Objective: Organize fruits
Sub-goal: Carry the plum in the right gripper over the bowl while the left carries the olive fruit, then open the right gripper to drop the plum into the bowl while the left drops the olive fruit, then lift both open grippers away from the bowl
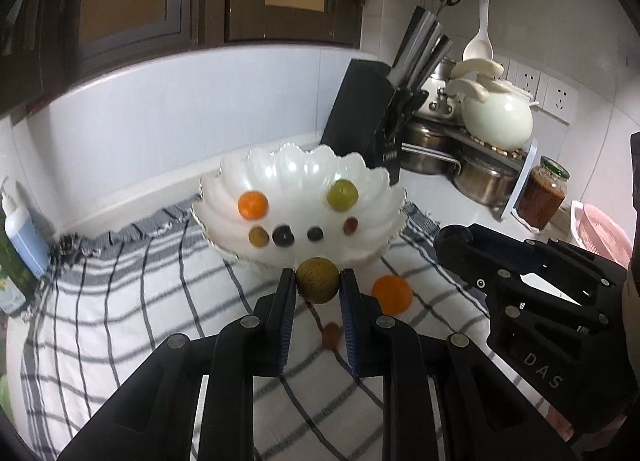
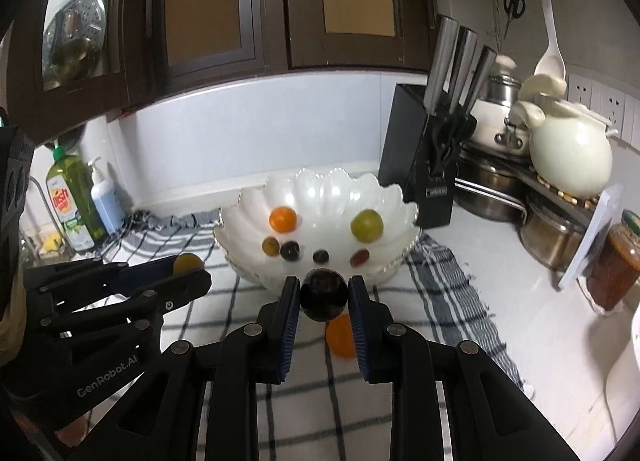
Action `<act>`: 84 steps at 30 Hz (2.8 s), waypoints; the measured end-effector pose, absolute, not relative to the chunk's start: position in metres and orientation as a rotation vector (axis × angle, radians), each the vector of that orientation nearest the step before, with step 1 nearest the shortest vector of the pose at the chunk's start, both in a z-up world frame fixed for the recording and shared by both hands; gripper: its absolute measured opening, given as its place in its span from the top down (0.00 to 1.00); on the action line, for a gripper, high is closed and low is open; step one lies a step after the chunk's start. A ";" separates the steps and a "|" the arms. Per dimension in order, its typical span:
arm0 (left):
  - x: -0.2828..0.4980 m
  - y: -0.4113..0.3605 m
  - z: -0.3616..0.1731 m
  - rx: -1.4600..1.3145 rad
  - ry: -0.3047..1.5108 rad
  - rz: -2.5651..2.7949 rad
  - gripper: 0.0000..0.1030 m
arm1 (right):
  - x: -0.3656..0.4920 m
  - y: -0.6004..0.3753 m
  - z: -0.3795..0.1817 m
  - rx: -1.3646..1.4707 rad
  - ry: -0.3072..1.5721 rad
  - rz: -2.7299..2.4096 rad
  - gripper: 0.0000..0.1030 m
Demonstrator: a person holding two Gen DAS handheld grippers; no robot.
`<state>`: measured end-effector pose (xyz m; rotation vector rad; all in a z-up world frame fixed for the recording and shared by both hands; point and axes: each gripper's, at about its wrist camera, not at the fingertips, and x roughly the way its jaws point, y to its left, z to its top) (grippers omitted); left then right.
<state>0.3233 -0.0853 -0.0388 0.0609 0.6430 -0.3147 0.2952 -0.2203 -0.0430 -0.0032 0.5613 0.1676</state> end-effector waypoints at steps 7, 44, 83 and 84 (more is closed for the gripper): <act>0.339 -0.084 -0.026 0.075 0.609 -0.333 0.78 | 0.309 -0.217 -0.033 -0.006 0.538 0.163 0.75; 0.498 -0.113 -0.029 0.091 0.694 -0.363 0.78 | 0.465 -0.241 -0.048 0.004 0.685 0.130 0.75; 0.522 -0.105 -0.051 0.127 0.800 -0.259 0.49 | 0.482 -0.248 -0.067 0.008 0.780 0.095 0.61; 0.518 -0.104 -0.047 0.126 0.792 -0.259 0.49 | 0.480 -0.247 -0.065 0.010 0.773 0.098 0.61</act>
